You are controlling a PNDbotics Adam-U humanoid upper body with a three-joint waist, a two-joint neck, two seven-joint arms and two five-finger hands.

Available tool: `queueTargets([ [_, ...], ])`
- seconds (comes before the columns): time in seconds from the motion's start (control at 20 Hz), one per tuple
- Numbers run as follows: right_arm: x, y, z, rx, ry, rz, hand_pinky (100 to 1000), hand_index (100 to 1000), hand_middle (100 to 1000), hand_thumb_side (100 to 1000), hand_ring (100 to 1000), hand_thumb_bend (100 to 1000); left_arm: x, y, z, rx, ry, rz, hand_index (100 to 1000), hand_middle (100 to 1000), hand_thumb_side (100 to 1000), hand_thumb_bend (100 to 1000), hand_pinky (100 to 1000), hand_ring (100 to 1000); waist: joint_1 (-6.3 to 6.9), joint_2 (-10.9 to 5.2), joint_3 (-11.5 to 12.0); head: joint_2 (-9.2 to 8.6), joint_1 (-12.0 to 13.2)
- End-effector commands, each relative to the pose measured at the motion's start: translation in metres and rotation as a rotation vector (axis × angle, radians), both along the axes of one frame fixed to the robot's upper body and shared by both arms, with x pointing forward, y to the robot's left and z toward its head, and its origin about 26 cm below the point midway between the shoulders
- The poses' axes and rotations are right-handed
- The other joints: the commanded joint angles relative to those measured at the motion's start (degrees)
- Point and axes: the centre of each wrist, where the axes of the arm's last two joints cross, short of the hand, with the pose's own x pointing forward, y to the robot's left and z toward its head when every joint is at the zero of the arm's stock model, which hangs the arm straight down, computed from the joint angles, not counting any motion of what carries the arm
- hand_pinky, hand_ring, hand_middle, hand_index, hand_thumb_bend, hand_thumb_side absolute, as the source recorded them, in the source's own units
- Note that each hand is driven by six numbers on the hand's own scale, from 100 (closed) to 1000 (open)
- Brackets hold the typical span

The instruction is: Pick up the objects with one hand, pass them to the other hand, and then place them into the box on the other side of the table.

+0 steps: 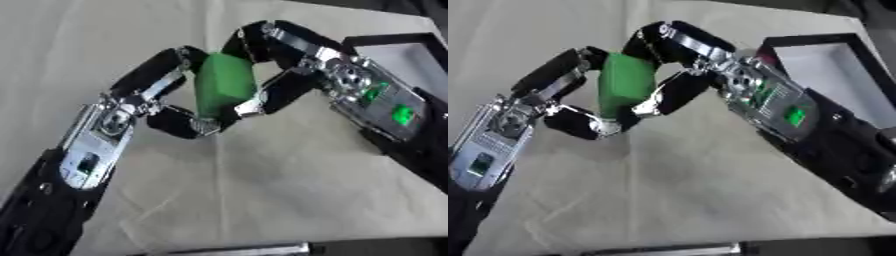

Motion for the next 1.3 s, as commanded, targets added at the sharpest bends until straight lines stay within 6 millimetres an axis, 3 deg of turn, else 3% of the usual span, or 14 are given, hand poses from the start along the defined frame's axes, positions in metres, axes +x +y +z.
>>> queueTargets([
  [0.05,-0.001,-0.003,0.009,0.006,-0.026,-0.010,588,442,324,100,516,650,-0.003,-0.005,0.005,-0.009,-0.026,-0.006,626,595,311,100,758,613,-0.06,-0.37,-0.2,0.23,-0.2],
  [0.1,-0.001,-0.003,0.009,0.006,-0.025,-0.010,588,441,324,100,516,651,-0.003,-0.005,0.005,-0.010,-0.028,-0.002,659,613,306,100,763,626,-0.08,-0.41,-0.2,0.25,-0.1],
  [0.25,-0.001,-0.004,0.009,0.009,-0.027,-0.013,587,440,323,100,514,652,-0.002,-0.004,0.004,-0.013,-0.034,0.020,734,664,407,100,780,673,-0.08,-0.56,-0.3,0.25,0.1],
  [0.45,-0.001,-0.005,0.009,0.011,-0.025,-0.013,583,441,324,100,511,650,-0.002,-0.004,0.001,-0.017,-0.033,0.035,759,691,611,100,789,698,0.08,-0.92,-0.4,0.32,0.2],
  [0.55,-0.001,-0.006,0.009,0.012,-0.028,-0.020,580,440,323,100,508,650,-0.001,-0.003,-0.001,-0.017,-0.027,0.043,765,698,667,135,791,707,0.18,-1.12,-0.6,0.33,0.2],
  [0.9,-0.001,-0.009,0.010,0.024,-0.027,-0.035,573,440,323,100,504,652,0.000,-0.003,-0.006,0.007,-0.032,0.041,772,706,719,304,797,725,0.80,-1.28,-0.8,0.33,0.0],
  [1.3,-0.001,-0.014,0.013,0.032,-0.043,-0.056,571,437,322,100,503,655,0.000,-0.002,-0.008,0.037,-0.052,0.040,774,712,603,383,795,733,1.01,-1.37,-1.2,0.33,-0.2],
])
